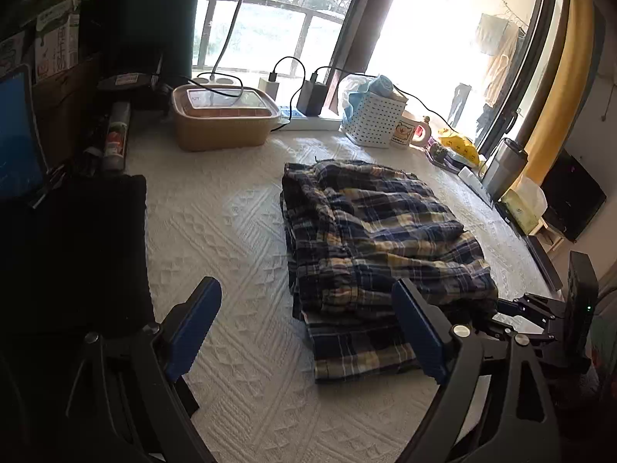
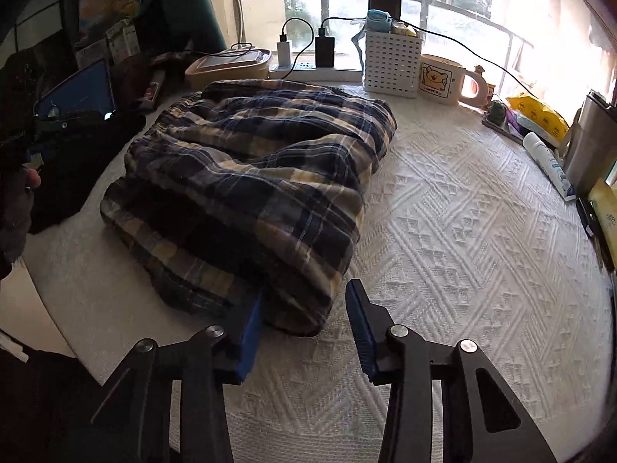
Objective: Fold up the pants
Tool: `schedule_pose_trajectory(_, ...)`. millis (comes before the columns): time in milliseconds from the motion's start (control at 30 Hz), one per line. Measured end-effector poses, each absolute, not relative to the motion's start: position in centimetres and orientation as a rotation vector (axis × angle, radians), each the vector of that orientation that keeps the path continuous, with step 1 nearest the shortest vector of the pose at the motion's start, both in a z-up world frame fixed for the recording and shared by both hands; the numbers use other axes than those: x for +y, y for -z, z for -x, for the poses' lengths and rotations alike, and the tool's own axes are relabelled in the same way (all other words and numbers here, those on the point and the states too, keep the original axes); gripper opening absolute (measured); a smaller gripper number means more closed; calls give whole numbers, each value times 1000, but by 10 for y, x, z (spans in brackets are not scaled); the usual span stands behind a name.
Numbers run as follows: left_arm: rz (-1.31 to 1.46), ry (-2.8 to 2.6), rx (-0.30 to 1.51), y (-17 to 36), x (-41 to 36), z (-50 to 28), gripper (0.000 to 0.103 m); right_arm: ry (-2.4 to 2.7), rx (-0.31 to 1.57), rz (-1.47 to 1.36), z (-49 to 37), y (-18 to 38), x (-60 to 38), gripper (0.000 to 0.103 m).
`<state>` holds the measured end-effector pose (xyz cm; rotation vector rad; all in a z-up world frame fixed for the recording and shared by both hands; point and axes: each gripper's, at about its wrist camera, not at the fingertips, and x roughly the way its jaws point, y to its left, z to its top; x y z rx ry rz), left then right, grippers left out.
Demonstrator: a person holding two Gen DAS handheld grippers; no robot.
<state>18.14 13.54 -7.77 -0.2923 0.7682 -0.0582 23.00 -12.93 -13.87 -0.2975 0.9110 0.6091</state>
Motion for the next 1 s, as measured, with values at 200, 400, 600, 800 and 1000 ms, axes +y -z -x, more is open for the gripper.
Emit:
schedule_pose_trajectory(200, 310, 56, 808, 90, 130, -174, 90, -560, 846, 280, -230, 137, -133, 3)
schedule_pose_trajectory(400, 306, 63, 823, 90, 125, -176, 90, -631, 830, 275, -212, 113, -146, 3)
schedule_pose_trajectory(600, 272, 89, 824, 84, 110, -184, 90, -665, 946, 287, -204, 135, -144, 3)
schedule_pose_trajectory(800, 253, 130, 827, 76, 90, -193, 90, -781, 934, 203, -201, 114, -163, 6)
schedule_pose_trajectory(1000, 238, 225, 816, 66, 41, -200, 90, -771, 867, 178, -224, 85, -192, 83)
